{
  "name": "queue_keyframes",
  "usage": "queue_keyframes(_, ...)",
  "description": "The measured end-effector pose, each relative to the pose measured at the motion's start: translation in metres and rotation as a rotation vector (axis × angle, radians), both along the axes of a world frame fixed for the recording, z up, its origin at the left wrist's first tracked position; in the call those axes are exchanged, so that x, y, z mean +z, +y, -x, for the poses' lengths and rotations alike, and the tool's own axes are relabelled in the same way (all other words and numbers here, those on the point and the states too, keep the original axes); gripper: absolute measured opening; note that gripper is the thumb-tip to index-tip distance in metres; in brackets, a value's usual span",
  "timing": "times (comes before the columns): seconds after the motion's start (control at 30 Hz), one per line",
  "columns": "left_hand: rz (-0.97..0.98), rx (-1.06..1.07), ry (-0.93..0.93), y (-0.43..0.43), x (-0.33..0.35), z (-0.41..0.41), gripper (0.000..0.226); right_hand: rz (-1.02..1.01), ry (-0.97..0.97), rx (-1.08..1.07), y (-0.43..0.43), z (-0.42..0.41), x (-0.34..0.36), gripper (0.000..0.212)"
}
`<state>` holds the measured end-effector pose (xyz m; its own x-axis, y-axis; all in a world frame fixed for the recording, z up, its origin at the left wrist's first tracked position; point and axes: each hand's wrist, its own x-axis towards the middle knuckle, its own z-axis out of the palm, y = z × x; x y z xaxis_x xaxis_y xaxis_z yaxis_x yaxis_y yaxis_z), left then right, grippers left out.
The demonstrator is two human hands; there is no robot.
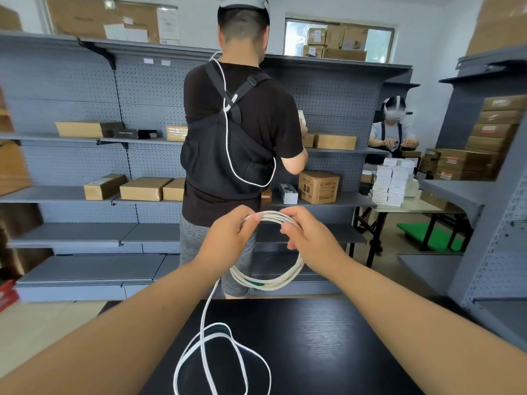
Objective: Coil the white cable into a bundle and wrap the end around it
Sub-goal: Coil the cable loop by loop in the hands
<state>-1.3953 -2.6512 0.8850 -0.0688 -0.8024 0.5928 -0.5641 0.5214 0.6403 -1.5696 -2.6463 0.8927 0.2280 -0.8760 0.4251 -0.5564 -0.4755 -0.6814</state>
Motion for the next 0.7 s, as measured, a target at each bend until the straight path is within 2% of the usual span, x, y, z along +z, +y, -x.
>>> queue_keyframes(0.17,-0.027,-0.007,-0.027,0.000,0.000,-0.003,0.025,0.067,0.261,-0.020,0.000,-0.003,0.006,0.025)
queue_keyframes(0.33,-0.085,-0.043,0.039,0.000,-0.003,-0.003,0.025,0.161,0.294,-0.092,-0.003,-0.003,0.008,0.026)
queue_keyframes(0.5,-0.262,-0.160,0.367,0.003,-0.011,-0.002,0.029,0.160,0.076,-0.151,-0.006,0.000,0.006,0.023)
queue_keyframes(0.63,-0.372,-0.242,0.559,0.005,-0.015,0.000,0.029,0.120,-0.148,-0.223,-0.011,0.002,0.004,0.019)
queue_keyframes(0.7,-0.390,-0.254,0.588,0.006,-0.014,0.003,0.030,0.088,-0.269,-0.242,-0.014,0.002,0.001,0.020)
